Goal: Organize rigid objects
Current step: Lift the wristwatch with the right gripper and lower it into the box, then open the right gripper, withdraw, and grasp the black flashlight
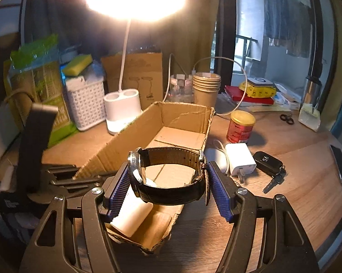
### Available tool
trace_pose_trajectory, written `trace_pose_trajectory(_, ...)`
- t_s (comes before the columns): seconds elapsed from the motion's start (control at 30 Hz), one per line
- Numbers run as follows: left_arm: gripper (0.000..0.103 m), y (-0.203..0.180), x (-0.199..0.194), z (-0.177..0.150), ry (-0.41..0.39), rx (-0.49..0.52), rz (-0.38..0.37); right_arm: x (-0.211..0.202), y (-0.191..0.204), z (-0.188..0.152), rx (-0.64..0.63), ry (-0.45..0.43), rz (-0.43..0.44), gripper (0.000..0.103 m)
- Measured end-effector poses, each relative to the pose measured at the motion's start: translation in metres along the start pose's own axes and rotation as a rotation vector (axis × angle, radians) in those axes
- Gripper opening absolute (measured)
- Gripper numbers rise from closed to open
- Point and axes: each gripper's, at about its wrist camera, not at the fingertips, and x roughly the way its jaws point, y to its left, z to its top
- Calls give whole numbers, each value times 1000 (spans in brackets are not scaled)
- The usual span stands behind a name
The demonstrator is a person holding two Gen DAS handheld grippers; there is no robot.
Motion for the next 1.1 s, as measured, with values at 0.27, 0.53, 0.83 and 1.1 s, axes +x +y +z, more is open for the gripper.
trace_pose_trajectory(0.27, 12, 0, 0, 0, 0, 0, 0, 11, 8, -8, -97, 46, -87, 70)
trace_pose_trajectory(0.53, 12, -1, 0, -1, -1, 4, 2, 15, 18, -15, -191, 75, -141, 70)
trace_pose_trajectory(0.83, 12, -1, 0, 0, -1, 4, 2, 16, 15, -15, -167, 103, -91, 75)
trace_pose_trajectory(1.1, 13, -1, 1, -1, 3, 3, -1, 7, 6, -10, -109, 86, -46, 85)
